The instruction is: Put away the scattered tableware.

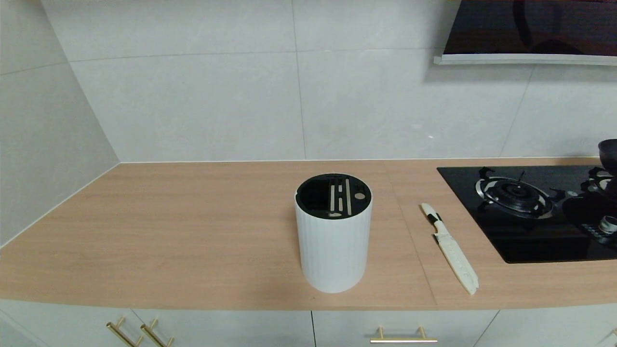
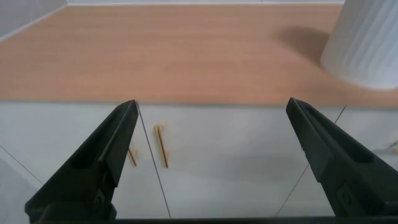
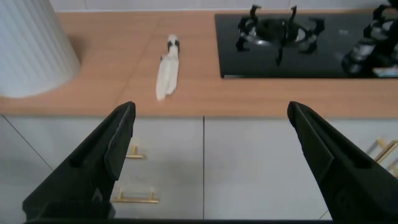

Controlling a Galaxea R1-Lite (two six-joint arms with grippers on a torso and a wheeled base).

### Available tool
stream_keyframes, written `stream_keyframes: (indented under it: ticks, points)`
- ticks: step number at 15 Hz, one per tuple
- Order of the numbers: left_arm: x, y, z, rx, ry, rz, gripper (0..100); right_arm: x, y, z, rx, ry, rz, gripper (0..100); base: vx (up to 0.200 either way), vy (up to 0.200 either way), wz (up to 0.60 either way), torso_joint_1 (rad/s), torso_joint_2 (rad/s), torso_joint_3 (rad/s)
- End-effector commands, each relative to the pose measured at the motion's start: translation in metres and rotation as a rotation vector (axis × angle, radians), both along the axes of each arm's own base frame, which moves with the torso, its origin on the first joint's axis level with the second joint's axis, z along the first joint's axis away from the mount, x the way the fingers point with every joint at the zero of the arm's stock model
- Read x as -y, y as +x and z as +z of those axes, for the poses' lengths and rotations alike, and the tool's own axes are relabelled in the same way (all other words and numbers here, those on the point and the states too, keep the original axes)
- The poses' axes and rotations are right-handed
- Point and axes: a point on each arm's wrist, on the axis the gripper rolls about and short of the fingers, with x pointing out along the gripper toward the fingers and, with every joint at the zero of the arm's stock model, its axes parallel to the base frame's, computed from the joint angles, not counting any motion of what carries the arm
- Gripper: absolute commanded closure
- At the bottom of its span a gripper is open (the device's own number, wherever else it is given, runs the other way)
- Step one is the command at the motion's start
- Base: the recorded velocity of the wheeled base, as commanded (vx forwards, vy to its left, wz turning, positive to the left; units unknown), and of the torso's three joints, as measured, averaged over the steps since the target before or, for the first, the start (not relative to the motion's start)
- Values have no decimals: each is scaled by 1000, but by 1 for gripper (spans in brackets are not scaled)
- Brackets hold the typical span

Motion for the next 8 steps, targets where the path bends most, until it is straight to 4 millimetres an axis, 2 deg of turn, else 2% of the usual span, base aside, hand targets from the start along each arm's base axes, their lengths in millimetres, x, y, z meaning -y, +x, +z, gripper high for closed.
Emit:
stream_keyframes:
  ticks: [1,4,8]
  points:
    - [0,0,0,0,0,1,0,0,0,0,-1,0,-1,0,0,0,0,281,-608,-315]
    - [0,0,0,0,0,1,0,0,0,0,-1,0,1,0,0,0,0,274,-574,-308]
    - [0,0,0,0,0,0,0,0,0,0,-1,0,1,0,0,0,0,203,-408,-216]
